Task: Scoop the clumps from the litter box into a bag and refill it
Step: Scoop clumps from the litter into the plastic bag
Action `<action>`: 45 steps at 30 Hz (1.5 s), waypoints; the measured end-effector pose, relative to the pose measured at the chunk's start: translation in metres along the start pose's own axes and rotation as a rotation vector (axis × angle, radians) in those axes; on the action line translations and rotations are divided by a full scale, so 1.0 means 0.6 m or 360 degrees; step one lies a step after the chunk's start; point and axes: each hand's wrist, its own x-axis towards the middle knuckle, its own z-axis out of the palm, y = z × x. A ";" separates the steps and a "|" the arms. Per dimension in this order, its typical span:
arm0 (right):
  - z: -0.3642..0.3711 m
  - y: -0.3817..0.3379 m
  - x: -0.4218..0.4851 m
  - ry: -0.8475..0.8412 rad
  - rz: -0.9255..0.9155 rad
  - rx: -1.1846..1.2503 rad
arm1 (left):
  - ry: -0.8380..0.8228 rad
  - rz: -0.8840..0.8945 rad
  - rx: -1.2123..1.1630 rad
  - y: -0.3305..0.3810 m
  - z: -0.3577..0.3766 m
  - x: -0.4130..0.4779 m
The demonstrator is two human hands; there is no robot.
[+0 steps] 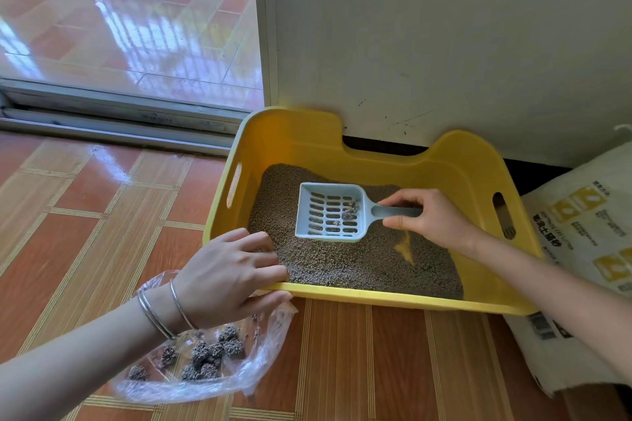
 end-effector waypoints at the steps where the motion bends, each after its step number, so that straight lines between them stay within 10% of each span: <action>1: 0.001 -0.001 0.001 0.0004 0.0003 0.0002 | -0.0003 -0.0001 -0.0004 0.000 0.000 0.000; 25: 0.037 -0.172 -0.060 -0.0203 -0.0363 0.0173 | -0.0111 -0.0289 0.0253 -0.017 -0.102 -0.185; 45: 0.203 -0.287 -0.084 -0.0038 -0.1175 -0.1392 | -0.0520 -0.0462 0.0198 -0.024 -0.053 -0.302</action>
